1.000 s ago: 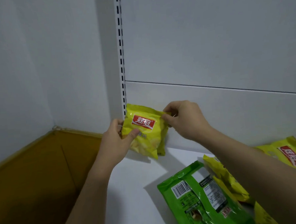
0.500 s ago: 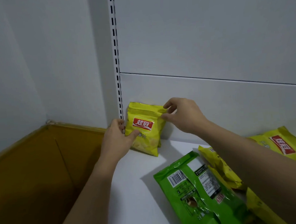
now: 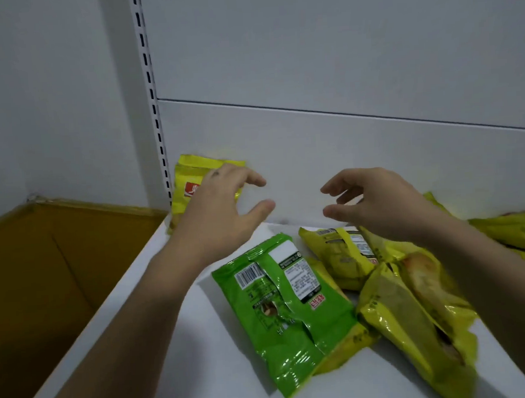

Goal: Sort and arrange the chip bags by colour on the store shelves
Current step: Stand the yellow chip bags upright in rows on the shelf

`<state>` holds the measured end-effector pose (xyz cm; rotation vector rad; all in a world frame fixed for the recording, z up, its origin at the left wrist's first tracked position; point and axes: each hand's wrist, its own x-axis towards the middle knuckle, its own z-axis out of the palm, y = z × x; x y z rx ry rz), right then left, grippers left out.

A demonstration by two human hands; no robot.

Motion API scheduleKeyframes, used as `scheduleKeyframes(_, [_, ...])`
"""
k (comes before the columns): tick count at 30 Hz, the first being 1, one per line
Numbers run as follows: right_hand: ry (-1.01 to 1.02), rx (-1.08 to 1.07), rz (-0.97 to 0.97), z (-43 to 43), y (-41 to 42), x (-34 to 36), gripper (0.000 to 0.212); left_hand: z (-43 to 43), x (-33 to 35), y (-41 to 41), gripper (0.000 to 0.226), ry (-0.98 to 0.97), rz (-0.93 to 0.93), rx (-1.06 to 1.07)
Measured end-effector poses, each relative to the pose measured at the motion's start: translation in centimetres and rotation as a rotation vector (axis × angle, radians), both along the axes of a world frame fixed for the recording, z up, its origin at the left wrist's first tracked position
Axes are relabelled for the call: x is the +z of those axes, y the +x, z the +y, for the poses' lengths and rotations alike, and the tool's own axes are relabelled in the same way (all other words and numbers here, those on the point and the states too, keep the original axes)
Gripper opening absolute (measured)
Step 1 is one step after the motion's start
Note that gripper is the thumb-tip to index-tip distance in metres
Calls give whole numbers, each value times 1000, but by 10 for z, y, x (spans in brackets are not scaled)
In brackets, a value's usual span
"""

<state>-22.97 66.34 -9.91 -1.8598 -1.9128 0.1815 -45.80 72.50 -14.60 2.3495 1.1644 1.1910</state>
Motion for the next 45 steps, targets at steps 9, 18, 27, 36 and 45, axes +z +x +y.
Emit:
scheduleKeyframes(9, [28,-78,-47,-50,79,-9,33,-60,24,103,42,-66,491,-348])
scheduleKeyframes(18, [175,-369,17,-64,157,-28,29,-62,20,192,54,-107,700,-187])
scheduleKeyframes(27, [114,-480,-32,-81,166,-48,38,-76,-4,233,96,-318,695,-235])
scheduleKeyframes(36, [215,-499,134,-90,164,-37,51,-73,21,232,50,-324,-7,-154])
scheduleKeyframes(45, [386,-296,382,-74,120,-41,20,-72,37,190,54,-421,-251,-177])
